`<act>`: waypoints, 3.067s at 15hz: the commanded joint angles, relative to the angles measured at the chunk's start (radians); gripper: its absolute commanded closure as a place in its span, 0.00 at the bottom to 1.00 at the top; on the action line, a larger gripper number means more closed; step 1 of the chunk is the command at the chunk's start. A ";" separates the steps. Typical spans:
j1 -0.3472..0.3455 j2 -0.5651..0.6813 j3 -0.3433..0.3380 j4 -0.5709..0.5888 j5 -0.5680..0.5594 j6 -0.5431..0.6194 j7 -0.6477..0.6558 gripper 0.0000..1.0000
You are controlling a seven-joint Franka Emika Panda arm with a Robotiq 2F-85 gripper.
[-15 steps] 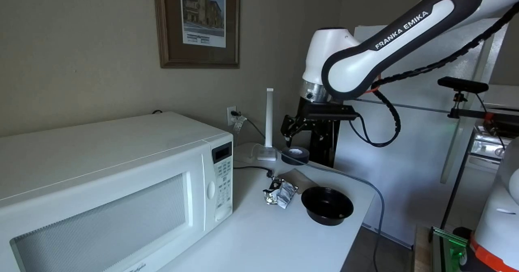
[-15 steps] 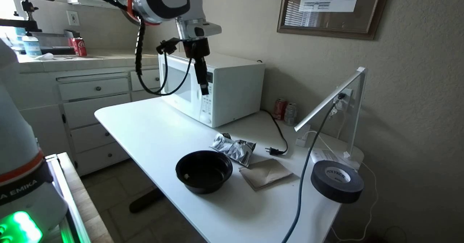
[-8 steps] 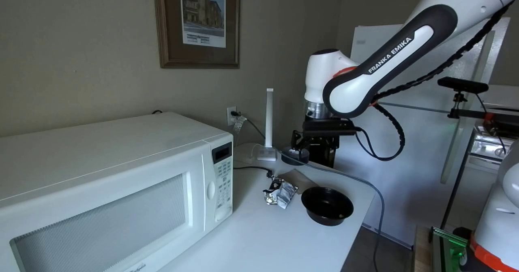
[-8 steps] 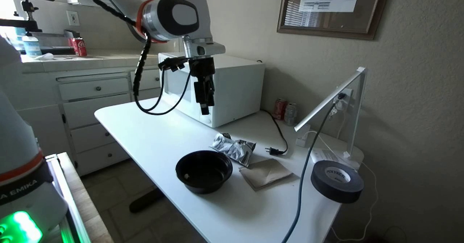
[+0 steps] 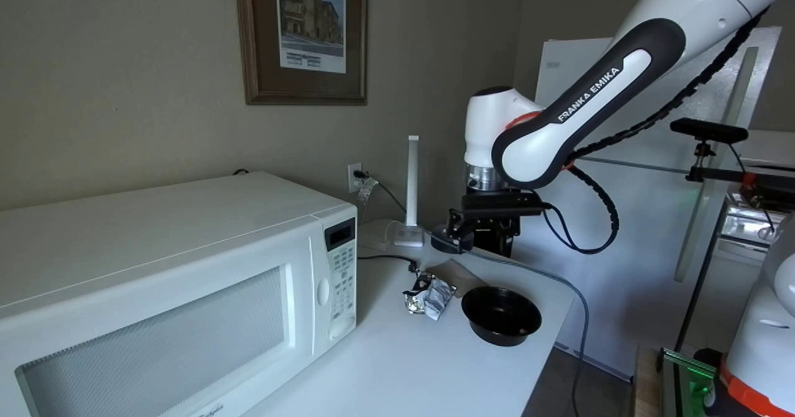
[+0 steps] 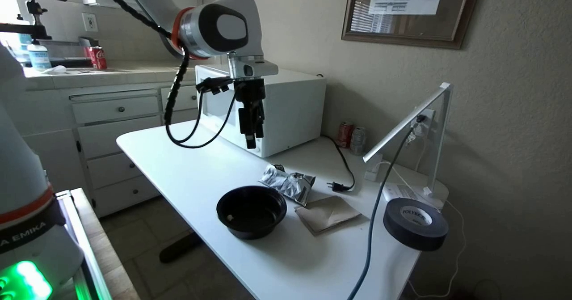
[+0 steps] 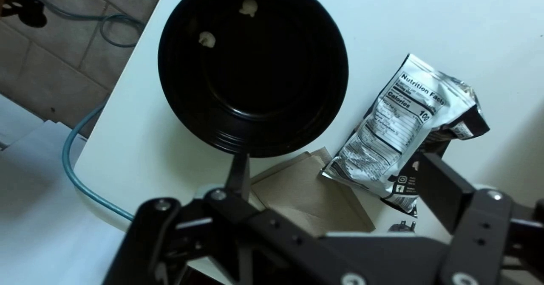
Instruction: Pour out the contents of the packet into the bowl
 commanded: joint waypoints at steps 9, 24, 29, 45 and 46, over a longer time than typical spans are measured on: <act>0.092 0.297 -0.089 0.148 -0.051 0.078 0.115 0.00; 0.254 0.572 -0.251 0.337 0.036 0.263 0.087 0.00; 0.282 0.623 -0.272 0.379 0.090 0.279 0.082 0.30; 0.310 0.589 -0.329 0.391 0.117 0.253 0.056 1.00; 0.307 0.561 -0.338 0.377 0.113 0.249 0.051 1.00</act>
